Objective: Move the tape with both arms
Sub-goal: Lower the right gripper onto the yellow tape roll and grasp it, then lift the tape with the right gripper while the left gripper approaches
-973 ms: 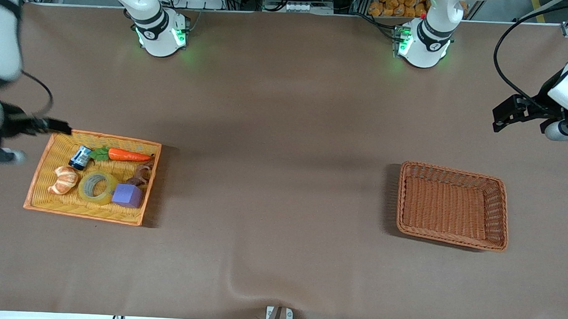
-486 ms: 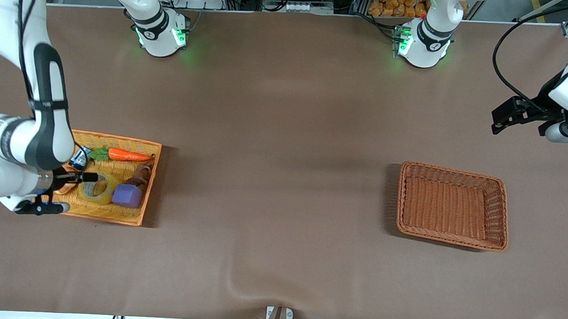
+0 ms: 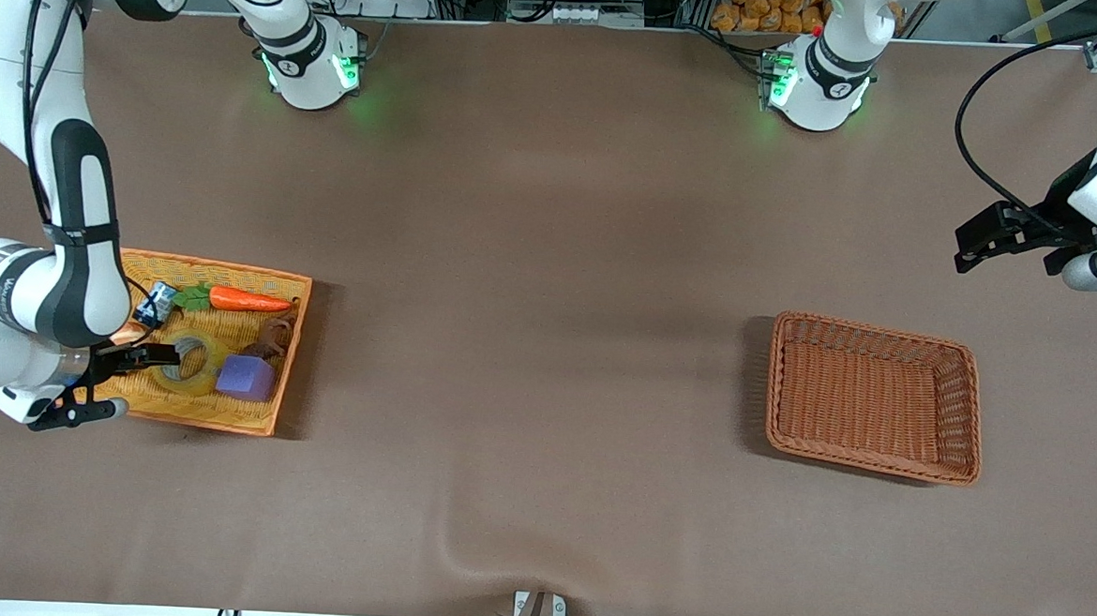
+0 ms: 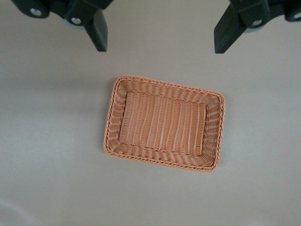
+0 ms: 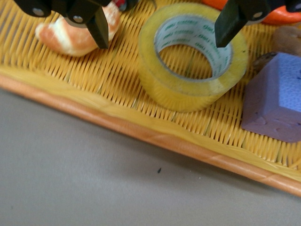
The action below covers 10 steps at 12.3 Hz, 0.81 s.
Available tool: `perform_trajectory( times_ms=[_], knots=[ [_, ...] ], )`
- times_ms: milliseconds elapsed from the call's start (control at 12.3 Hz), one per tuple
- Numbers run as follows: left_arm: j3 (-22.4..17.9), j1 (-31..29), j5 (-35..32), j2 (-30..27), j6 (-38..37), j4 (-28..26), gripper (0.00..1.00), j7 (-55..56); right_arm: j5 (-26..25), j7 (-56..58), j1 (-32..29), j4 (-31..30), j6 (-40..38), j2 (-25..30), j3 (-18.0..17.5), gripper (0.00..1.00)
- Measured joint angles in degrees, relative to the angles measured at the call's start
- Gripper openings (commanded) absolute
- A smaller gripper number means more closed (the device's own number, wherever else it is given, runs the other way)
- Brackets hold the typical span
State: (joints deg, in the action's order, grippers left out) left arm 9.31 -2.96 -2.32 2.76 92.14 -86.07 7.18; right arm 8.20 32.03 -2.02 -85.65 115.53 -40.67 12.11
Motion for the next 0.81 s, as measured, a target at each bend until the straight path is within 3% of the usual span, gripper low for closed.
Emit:
perform_trajectory(
  times_ms=[162, 243, 324, 811],
  knots=[
    [0.01, 0.1, 0.0, 0.02, 0.0, 0.01, 1.0, 0.0, 0.42, 2.63, -0.77, -0.12, 1.61, -2.09, 0.01, 0.96],
    [0.03, 0.18, 0.0, 0.05, 0.0, -0.01, 1.0, 0.0, 0.53, 3.09, -1.02, -0.12, 1.94, -2.87, 0.01, 0.32],
    [0.09, 0.2, 0.0, 0.09, -0.01, -0.07, 1.0, 0.0, 0.57, 3.33, -1.1, -0.12, 2.01, -3.3, 0.01, 0.0],
    [0.37, 0.6, 0.04, 1.68, 0.01, -0.5, 1.0, 0.0, 0.63, 3.57, -1.09, -0.04, 1.99, -3.4, -0.13, 0.0]
  ],
)
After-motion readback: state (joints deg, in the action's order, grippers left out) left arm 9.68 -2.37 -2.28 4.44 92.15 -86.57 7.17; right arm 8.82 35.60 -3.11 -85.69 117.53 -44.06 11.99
